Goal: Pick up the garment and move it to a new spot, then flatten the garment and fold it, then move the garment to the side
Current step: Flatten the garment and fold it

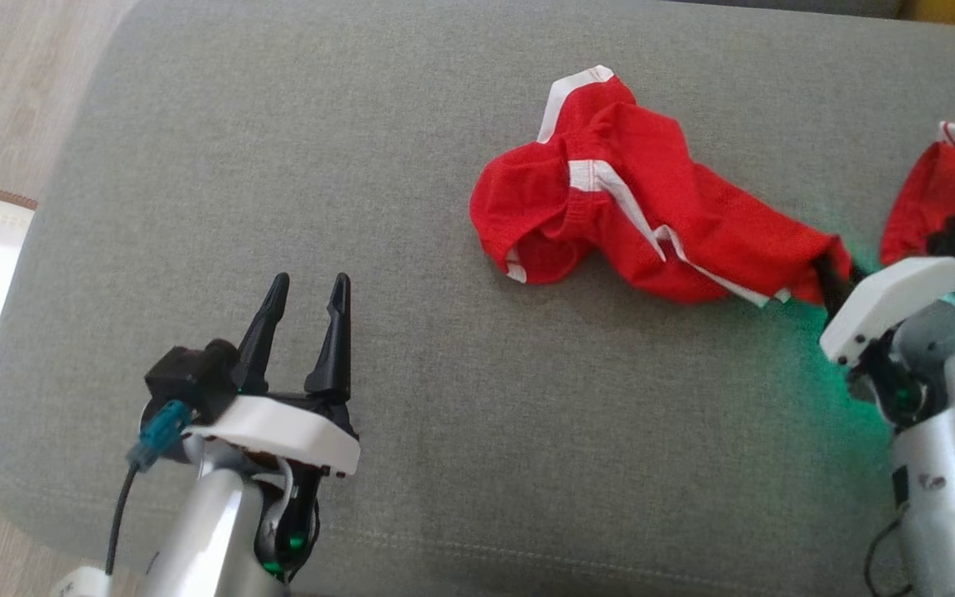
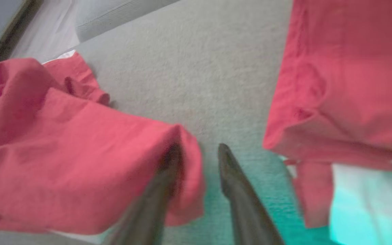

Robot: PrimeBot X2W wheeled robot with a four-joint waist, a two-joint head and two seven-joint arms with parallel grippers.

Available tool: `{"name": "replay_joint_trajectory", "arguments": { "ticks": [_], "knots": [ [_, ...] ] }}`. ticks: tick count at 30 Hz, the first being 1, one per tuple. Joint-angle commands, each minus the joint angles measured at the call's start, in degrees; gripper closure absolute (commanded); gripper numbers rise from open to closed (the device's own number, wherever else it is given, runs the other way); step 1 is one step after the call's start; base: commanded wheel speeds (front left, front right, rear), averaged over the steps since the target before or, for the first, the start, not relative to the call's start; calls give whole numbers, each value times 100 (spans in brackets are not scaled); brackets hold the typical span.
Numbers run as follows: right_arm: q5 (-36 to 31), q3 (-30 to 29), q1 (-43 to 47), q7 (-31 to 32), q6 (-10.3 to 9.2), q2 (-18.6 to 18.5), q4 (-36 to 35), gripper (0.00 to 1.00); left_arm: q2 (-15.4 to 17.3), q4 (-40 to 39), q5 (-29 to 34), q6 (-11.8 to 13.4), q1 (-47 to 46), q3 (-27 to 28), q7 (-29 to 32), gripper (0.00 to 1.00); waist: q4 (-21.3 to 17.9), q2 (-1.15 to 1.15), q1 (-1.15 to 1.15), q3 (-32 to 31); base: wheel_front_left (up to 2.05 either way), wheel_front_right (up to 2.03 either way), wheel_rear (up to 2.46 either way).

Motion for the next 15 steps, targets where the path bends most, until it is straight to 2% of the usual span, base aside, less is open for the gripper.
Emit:
{"name": "replay_joint_trajectory", "arguments": {
  "ticks": [1,8,15],
  "knots": [
    [-186,58,-313,-173,19,-65,-95,0,61,-157,40,-8,-261,169,-70,0,-22,0,0,8,0,0,0],
    [-900,-123,-778,-1031,19,-45,330,0,61,-177,80,-4,-282,205,-70,0,-239,0,0,-7,0,0,0],
    [-1119,131,-599,-2104,19,50,-71,0,61,-291,119,-8,-327,355,-70,0,-523,0,0,-141,0,0,0]
  ]
}}
